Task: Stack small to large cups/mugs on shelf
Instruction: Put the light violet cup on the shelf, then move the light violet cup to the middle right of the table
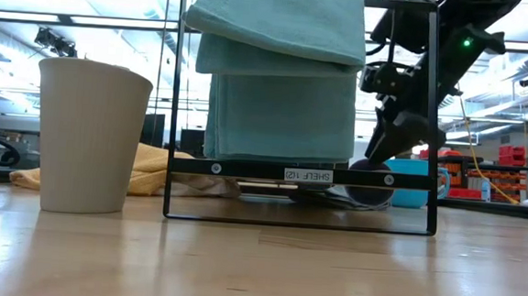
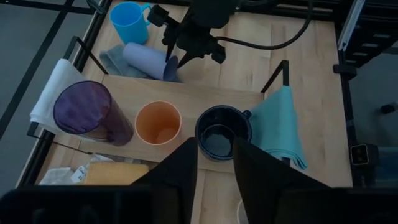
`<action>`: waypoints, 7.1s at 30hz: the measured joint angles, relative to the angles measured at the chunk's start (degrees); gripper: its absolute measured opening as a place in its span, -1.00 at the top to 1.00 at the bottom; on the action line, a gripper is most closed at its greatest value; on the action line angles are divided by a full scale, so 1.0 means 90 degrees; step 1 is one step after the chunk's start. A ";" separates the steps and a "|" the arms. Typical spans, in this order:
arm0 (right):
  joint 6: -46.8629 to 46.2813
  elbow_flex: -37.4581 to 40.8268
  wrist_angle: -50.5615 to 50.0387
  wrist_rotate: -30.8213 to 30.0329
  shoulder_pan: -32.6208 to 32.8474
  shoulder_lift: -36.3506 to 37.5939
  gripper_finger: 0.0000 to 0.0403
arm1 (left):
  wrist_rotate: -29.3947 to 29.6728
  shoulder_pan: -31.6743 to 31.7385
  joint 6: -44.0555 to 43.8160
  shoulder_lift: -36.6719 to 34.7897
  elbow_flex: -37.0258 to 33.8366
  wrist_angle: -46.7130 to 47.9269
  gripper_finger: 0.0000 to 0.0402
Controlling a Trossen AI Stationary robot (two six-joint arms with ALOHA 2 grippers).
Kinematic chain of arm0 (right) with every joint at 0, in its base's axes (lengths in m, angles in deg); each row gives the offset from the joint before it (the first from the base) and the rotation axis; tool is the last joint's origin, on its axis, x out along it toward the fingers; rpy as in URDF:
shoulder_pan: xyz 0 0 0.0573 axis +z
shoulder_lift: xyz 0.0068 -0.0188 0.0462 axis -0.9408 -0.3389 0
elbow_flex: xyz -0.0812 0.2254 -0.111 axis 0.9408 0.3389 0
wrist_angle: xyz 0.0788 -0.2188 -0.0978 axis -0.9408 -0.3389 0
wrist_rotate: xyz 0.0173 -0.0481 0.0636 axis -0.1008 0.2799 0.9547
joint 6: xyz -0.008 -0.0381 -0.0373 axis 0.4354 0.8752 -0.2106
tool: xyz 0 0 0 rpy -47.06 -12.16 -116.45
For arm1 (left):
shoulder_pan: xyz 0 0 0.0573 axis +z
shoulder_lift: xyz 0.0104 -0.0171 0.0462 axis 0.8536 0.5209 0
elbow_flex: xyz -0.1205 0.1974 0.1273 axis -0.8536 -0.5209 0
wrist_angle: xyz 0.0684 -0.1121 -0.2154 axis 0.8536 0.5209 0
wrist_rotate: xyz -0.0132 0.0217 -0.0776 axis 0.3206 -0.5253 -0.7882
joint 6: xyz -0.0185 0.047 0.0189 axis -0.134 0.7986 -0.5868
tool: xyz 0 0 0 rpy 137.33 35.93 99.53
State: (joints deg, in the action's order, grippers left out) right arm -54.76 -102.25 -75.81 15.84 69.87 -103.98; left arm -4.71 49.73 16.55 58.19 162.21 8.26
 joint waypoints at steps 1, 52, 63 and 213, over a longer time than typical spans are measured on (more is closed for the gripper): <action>0.0000 0.0000 -0.0006 -0.0006 -0.0038 0.0003 0.26 | 0.0002 -0.0021 0.0000 0.0000 0.0000 0.0002 0.46; -0.0161 -0.0032 0.0089 0.0064 -0.0851 -0.0364 0.48 | 0.0002 -0.0095 -0.0119 0.0000 0.0000 -0.0002 0.50; -0.0241 -0.0027 0.0084 0.0295 -0.0775 -0.0288 0.98 | 0.0042 -0.0224 -0.0172 0.0000 0.0000 -0.0006 0.53; 0.1258 0.0425 0.0639 -0.1674 -0.0626 -0.0502 0.15 | 0.0952 -0.0224 0.0801 0.0002 -0.0002 0.1348 0.51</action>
State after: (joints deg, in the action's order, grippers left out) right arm -43.43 -98.43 -70.06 0.77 64.24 -108.50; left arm 3.86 47.71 23.77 58.21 162.19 20.39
